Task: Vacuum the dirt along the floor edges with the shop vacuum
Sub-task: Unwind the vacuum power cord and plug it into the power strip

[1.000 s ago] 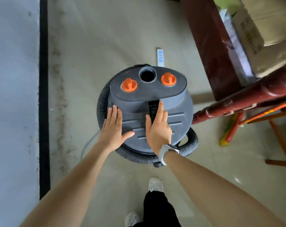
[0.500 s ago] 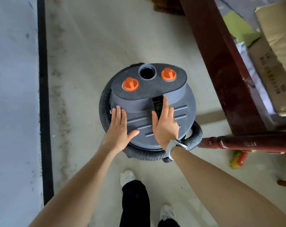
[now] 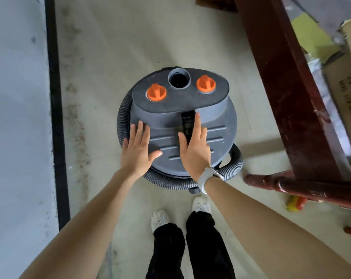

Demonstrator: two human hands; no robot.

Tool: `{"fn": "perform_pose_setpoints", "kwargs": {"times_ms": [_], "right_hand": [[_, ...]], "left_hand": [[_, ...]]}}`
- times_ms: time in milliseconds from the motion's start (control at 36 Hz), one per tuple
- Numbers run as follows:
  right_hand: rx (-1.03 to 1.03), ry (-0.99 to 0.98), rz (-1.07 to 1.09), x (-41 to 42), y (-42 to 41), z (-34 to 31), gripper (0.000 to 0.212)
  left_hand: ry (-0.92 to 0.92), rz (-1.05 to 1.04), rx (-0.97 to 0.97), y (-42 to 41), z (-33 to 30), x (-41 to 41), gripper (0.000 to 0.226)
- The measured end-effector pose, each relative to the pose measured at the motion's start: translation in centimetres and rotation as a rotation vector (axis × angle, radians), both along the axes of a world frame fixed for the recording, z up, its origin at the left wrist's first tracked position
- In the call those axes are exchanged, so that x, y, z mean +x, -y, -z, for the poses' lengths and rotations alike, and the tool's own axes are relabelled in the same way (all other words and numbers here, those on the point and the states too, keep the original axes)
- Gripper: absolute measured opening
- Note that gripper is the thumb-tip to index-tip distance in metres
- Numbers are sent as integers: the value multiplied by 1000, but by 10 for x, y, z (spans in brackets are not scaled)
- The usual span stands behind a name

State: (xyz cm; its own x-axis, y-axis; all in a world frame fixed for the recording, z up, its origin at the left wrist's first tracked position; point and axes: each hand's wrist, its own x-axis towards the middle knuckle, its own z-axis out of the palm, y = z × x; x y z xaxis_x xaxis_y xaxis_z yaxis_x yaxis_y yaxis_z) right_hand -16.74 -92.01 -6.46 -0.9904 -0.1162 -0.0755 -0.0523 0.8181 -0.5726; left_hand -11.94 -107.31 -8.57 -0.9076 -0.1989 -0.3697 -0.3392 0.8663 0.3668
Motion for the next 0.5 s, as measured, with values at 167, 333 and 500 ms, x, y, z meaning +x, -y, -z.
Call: {"fn": "perform_pose_setpoints", "kwargs": {"times_ms": [167,333,500], "right_hand": [[-280,45,-90,28,-45,-2,58],[-231,215,134,53,-125,19,40],[-180,526,101,20,-140,32,43]], "left_hand": [[-270,-226,-53,-62,12,52,59],[-395,-165,-29,-134,11,89,44],[-353,-137,-61,-160,16,86,62]]}}
